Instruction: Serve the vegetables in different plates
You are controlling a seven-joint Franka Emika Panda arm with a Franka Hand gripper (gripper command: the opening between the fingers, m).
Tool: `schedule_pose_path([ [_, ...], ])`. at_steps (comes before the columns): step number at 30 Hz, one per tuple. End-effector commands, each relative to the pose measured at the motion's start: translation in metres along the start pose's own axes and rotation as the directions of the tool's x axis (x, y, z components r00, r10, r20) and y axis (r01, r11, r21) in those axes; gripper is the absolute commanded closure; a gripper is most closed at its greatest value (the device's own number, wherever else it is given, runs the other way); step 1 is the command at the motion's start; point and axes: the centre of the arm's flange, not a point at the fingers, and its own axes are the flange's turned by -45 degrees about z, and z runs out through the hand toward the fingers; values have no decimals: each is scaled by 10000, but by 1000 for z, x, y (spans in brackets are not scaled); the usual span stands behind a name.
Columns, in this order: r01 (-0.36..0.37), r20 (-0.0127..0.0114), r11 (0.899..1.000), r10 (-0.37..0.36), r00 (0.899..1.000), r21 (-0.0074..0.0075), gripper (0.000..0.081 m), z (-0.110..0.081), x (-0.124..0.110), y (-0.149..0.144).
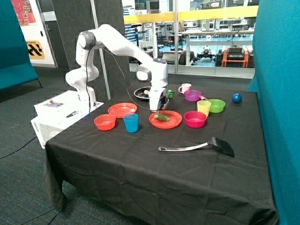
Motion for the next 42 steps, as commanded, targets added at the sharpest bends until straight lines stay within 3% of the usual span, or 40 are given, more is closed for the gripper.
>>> schedule_pose_path([
  [1, 865, 33, 9962, -865, 9962, -11, 232, -26, -19, -21],
  [9, 1323, 33, 9912, -1323, 9912, -9, 240, -44, -34, -36],
  [19, 2003, 34, 9797, -2003, 9797, -7, 253, -60, -72, -73],
  [34, 2443, 34, 9697, -2443, 9697, -5, 274, -55, -126, -135],
  [42, 2893, 34, 9572, -2893, 9572, -4, 271, -57, -142, -176],
])
